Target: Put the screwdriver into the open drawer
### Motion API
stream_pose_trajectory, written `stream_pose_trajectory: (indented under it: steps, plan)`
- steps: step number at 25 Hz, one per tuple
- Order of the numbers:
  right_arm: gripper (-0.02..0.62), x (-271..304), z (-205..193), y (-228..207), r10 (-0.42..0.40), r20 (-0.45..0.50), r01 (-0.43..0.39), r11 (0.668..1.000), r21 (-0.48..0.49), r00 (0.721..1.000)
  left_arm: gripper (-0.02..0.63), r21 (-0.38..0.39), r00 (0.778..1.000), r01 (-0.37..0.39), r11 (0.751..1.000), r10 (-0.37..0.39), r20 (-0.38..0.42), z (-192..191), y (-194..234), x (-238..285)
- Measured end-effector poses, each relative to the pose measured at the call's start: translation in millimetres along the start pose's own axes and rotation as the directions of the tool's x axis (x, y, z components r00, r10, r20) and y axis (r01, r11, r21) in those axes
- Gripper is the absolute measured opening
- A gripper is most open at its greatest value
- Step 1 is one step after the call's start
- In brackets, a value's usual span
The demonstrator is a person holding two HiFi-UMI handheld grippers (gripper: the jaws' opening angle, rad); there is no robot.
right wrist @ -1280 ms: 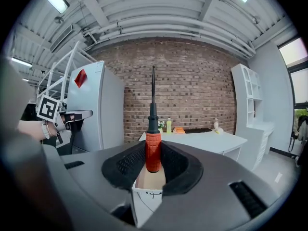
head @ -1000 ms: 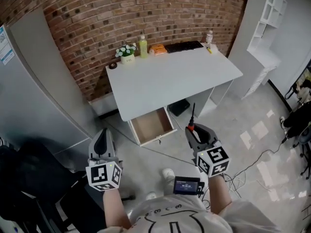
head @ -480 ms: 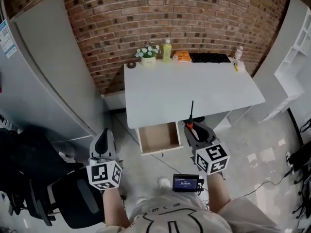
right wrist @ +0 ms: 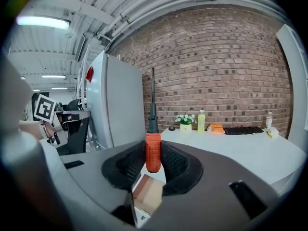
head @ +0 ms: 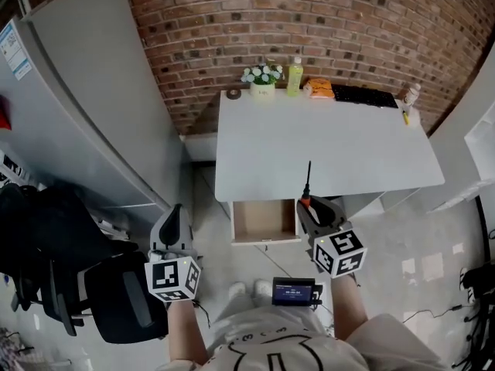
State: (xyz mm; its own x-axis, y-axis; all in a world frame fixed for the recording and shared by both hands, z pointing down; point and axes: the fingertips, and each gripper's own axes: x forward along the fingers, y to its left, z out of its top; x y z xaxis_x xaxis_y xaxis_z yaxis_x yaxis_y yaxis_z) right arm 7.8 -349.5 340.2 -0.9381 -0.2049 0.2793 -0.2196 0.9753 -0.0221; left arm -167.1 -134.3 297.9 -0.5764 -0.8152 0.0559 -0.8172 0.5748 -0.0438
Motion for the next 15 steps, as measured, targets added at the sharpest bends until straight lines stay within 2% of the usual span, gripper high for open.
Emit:
stream_pose_trajectory:
  steps: [7,15]
  plan:
    - [0.092,32,-18,4,0.03,-0.058,-0.031,0.999,-0.012,0.998,0.011,-0.001,0.999,-0.014,1.0,0.014,-0.048,-25,15,24]
    - [0.092,73,-75,6,0.034,-0.165,-0.027,0.999,0.047,0.986,0.011,-0.05,0.985,-0.003,0.999,-0.006,-0.173,-97,32,38]
